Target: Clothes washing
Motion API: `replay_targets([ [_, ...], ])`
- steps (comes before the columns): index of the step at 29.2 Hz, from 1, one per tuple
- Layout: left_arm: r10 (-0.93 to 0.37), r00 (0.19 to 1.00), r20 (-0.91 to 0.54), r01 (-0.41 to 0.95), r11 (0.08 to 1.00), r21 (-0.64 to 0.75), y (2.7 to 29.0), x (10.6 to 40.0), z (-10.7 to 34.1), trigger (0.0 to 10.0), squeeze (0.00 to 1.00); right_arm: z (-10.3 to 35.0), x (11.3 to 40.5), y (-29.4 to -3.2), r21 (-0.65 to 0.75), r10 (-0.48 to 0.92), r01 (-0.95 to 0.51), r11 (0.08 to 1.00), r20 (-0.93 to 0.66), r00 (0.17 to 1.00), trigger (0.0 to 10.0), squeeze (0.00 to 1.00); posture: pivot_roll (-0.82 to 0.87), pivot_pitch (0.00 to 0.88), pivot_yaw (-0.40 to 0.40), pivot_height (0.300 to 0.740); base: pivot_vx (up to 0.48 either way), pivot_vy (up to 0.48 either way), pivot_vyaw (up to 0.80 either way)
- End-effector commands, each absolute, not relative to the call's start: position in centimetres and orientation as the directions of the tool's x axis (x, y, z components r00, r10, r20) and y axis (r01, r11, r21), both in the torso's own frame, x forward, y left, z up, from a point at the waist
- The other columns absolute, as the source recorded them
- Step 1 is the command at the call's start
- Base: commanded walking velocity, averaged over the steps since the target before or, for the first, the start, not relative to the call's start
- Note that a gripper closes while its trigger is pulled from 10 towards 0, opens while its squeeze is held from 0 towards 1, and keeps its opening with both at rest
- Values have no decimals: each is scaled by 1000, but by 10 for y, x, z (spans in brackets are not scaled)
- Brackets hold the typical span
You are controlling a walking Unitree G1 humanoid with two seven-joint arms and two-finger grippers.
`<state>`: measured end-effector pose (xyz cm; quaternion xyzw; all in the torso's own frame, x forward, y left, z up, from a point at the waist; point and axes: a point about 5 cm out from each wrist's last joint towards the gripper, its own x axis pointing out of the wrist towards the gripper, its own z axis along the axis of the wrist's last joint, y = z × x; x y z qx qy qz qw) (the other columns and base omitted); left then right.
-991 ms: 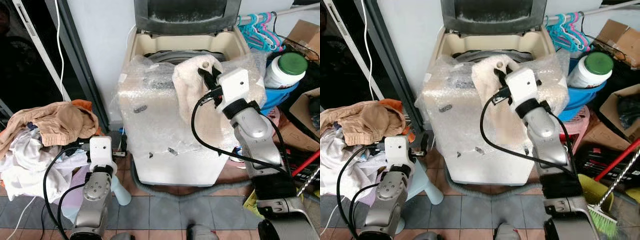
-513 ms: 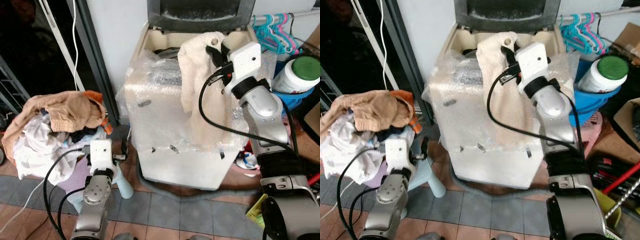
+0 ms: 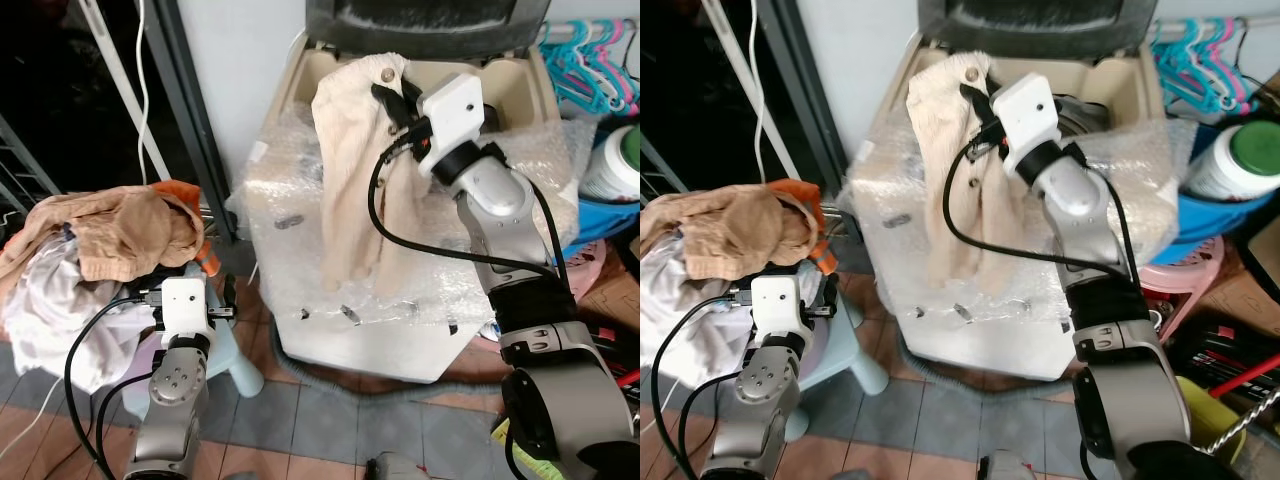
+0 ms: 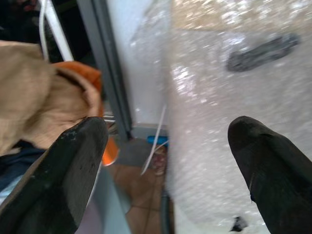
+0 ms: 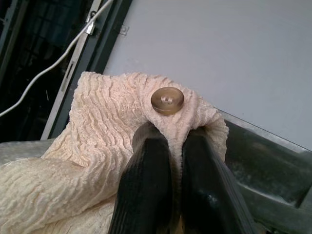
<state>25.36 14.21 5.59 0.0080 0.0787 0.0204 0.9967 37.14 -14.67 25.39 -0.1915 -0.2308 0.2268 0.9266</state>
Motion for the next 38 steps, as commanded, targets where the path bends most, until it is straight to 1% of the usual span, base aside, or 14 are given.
replay_targets([
  [1, 50, 985, -162, -43, 998, 46, 149, 253, 55, 10000, 0, 285, 377, -141, -470, 497, -287, 835, 418, 760, 10000, 0, -35, 0, 43, 740, 394, 0, 0],
  [6, 45, 985, -165, -38, 998, 48, 148, 253, 55, 10000, 0, 310, 387, -151, -439, 426, -214, 873, 469, 774, 10000, 0, -31, 0, 43, 740, 380, 0, 0],
  [9, 52, 985, -166, -44, 998, 50, 148, 254, 55, 10000, 0, 333, 392, -159, -387, 346, -139, 912, 539, 768, 10000, 0, -28, 0, 42, 740, 0, 0, 0],
  [12, 58, 985, -162, -49, 997, 61, 147, 254, 56, 10000, 0, 334, 395, -160, -318, 304, -143, 937, 546, 780, 10000, 0, -25, 0, 35, 740, 0, 0, 0],
  [14, 59, 985, -163, -49, 997, 61, 146, 254, 55, 10000, 0, 319, 398, -151, -335, 349, -198, 921, 486, 801, 10000, 1000, -23, 0, 34, 740, 0, 0, 0],
  [16, 60, 985, -163, -50, 997, 62, 146, 254, 55, 10000, 0, 297, 400, -141, -355, 407, -274, 894, 387, 828, 10000, 1000, -20, 0, 33, 740, 0, 0, 0],
  [17, 60, 985, -163, -50, 997, 62, 146, 254, 55, 10000, 0, 297, 400, -141, -355, 407, -274, 894, 387, 828, 10000, 1000, -20, 0, 33, 740, 0, 0, 0],
  [21, 67, 984, -165, -57, 996, 64, 146, 253, 55, 10000, 0, 236, 397, -133, -396, 506, -421, 816, 138, 851, 10000, 1000, -23, 0, 36, 740, 0, 0, 0],
  [22, 69, 984, -166, -59, 996, 66, 146, 253, 55, 10000, 0, 231, 395, -134, -399, 509, -427, 812, 123, 852, 10000, 1000, -23, 0, 36, 740, 0, 0, 0],
  [27, 68, 983, -170, -56, 996, 71, 145, 253, 54, 10000, 0, 237, 386, -147, -343, 460, -366, 865, 256, 850, 10000, 1000, -30, 0, 39, 740, 0, 0, 0],
  [28, 66, 984, -168, -54, 996, 71, 144, 254, 55, 10000, 0, 244, 378, -152, -324, 435, -332, 886, 330, 838, 10000, 1000, -35, 0, 41, 740, 0, 0, 0],
  [29, 66, 984, -168, -54, 996, 71, 144, 254, 55, 10000, 0, 244, 378, -152, -324, 435, -332, 886, 330, 838, 10000, 1000, -35, 0, 41, 740, 0, 0, 0],
  [32, 81, 983, -165, -71, 995, 65, 143, 254, 55, 10000, 0, 246, 354, -154, -292, 403, -299, 908, 424, 811, 10000, 1000, -39, 0, 42, 740, 0, 0, 0],
  [38, 98, 978, -183, -86, 994, 69, 145, 254, 53, 10000, 0, 217, 322, -146, -250, 392, -313, 916, 400, 828, 10000, 1000, -47, 0, 49, 740, 0, 56, 0],
])
